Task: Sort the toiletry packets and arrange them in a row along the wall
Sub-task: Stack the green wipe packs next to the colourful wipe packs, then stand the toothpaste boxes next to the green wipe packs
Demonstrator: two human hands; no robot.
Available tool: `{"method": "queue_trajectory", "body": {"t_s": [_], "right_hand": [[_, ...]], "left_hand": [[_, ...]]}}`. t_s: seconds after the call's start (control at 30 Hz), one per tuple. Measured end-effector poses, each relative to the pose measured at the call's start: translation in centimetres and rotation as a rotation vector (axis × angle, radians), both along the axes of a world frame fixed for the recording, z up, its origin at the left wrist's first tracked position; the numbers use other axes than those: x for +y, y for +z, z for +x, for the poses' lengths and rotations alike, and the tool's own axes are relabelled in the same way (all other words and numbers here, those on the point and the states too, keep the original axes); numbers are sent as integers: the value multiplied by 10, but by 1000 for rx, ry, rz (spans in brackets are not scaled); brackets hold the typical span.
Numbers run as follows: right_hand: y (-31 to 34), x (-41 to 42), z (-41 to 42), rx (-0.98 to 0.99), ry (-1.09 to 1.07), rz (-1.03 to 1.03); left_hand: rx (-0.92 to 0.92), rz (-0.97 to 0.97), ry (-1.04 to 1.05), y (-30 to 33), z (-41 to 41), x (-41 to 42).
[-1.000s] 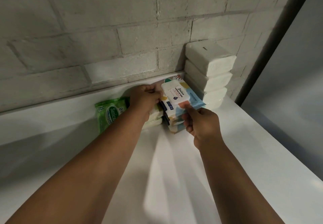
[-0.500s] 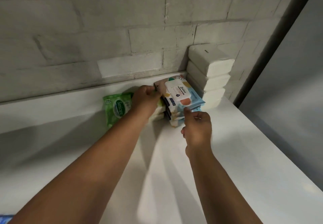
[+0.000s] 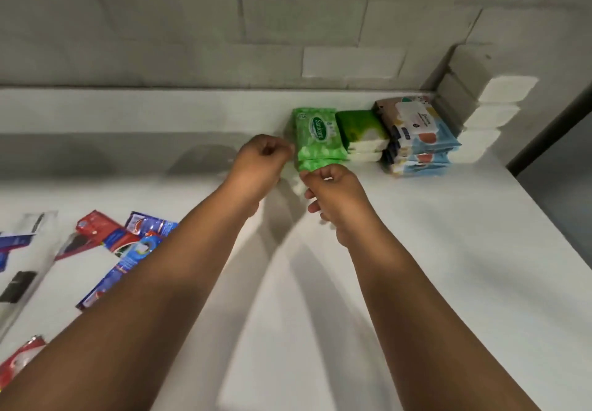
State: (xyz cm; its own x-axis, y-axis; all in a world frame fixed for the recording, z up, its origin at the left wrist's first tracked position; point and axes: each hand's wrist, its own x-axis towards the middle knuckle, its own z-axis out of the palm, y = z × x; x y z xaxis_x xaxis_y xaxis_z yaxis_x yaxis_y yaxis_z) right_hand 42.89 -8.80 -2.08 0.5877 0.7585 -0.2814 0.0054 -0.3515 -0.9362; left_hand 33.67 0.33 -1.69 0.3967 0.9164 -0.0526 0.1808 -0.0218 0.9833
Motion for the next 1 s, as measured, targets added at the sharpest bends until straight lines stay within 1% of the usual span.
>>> {"method": "queue_trajectory", "body": {"t_s": [0.2, 0.37, 0.47, 0.53, 0.67, 0.77, 0.9, 1.0], "right_hand": [[-9, 8, -80, -45, 203, -90], [-21, 22, -135, -20, 261, -118], [-30, 31, -167, -67, 292, -132], [-39, 37, -183, -149, 283, -129], [-56, 42, -197, -510, 144, -114], [-66, 44, -201, -655, 92, -124], [-71, 47, -206, -648, 72, -156], [-74, 47, -209, -643, 51, -177]], "left_hand": [[94, -24, 97, -17, -119, -7], [152, -60, 154, -25, -208, -4], [178, -106, 185, -29, -257, 1], [201, -116, 194, -33, -280, 5], [287, -109, 135, -42, -305, 9], [399, -6, 64, -49, -307, 6], [545, 216, -42, -61, -291, -3], [703, 359, -80, -68, -277, -6]]}}
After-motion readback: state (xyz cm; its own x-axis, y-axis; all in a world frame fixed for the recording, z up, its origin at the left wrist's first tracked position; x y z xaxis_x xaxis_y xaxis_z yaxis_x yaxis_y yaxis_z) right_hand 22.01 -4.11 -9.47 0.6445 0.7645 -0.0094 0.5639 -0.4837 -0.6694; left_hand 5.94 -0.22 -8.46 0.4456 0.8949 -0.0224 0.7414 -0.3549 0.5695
